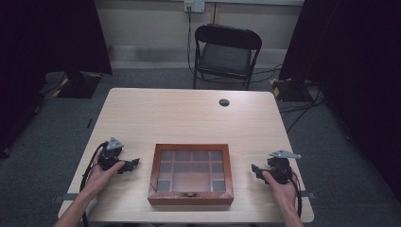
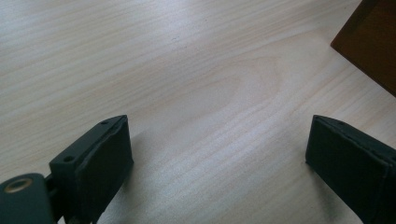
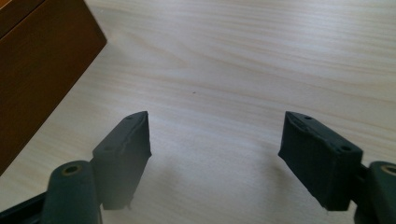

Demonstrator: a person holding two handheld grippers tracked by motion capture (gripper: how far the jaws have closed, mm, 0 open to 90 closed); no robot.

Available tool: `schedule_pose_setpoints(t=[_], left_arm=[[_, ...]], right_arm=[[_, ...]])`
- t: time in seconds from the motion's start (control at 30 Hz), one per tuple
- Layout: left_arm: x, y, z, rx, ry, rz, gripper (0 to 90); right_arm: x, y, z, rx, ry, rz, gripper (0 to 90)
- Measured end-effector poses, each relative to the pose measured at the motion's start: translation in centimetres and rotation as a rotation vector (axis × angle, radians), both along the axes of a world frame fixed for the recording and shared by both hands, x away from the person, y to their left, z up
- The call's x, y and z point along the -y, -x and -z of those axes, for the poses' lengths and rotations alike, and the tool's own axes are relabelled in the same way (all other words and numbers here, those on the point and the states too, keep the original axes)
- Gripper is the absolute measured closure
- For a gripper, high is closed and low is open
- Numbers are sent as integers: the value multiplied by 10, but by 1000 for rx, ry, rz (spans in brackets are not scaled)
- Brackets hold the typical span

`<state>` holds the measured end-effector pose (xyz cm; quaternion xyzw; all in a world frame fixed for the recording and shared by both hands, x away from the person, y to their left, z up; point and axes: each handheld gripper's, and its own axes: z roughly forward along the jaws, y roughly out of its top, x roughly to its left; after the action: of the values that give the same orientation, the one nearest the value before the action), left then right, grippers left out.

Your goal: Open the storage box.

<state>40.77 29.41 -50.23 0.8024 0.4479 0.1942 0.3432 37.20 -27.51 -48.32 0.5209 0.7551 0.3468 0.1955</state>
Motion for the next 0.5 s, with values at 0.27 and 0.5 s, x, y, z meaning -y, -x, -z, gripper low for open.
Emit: schedule_pose_setpoints(t=[0.27,0.5], left_arm=[[0,0,0,-2,1,2,62],[0,0,0,-2,1,2,61]], right_arm=[[-9,2,-9,-31,-78,-93,329],[-22,8,-19,4,-131,-181,429]])
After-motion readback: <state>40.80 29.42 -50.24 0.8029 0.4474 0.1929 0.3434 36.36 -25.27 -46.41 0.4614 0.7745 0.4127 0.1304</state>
